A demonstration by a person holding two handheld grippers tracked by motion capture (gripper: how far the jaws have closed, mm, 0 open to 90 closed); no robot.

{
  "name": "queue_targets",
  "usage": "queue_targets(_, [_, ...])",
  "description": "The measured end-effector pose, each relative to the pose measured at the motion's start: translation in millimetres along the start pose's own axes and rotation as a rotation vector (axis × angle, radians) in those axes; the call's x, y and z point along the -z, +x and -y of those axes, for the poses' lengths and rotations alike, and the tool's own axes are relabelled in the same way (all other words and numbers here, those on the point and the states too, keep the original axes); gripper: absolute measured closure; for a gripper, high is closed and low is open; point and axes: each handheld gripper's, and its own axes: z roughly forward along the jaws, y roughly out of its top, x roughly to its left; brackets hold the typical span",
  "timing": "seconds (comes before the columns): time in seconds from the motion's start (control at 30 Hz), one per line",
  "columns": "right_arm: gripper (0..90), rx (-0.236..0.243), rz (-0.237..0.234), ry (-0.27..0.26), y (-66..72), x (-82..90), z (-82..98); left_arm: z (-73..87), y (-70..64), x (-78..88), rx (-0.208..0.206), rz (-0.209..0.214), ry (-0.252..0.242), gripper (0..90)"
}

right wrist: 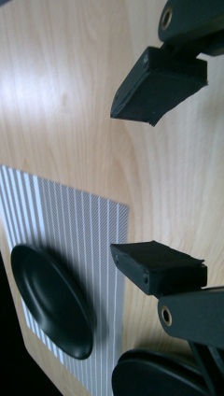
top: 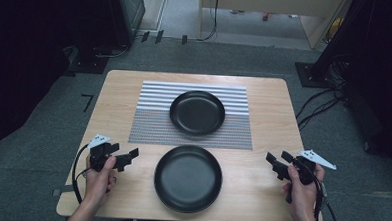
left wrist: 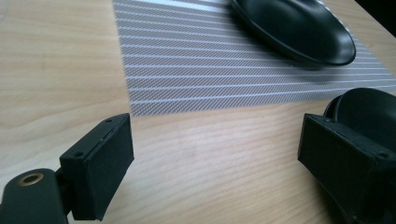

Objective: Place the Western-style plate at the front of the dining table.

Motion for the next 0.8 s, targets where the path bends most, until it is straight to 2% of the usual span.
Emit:
queue_targets(0.3, [28.4,-0.003,0.058,0.006,-23.0,20.1,10.0,15.9,17.9,18.0,0.022,-0.047,0.001,10.2])
queue_targets(0.33, [28.4,-0.014,0.075,0.006,-30.8,26.5,13.1,18.8,20.7,20.8,0.026,-0.053,0.001,10.2])
queue_targets(0.4, [28.4,-0.017,0.08,0.007,-33.1,28.6,14.2,23.0,24.5,24.2,0.031,-0.064,0.001,10.2])
queue_targets(0.6, [27.9,-0.034,0.13,0.021,-52.4,44.2,26.1,36.3,37.2,37.1,0.035,-0.107,0.008,10.2])
queue_targets(0.8, [27.3,-0.039,0.167,0.043,-62.2,50.9,35.4,46.7,46.5,46.8,0.015,-0.161,0.012,10.2])
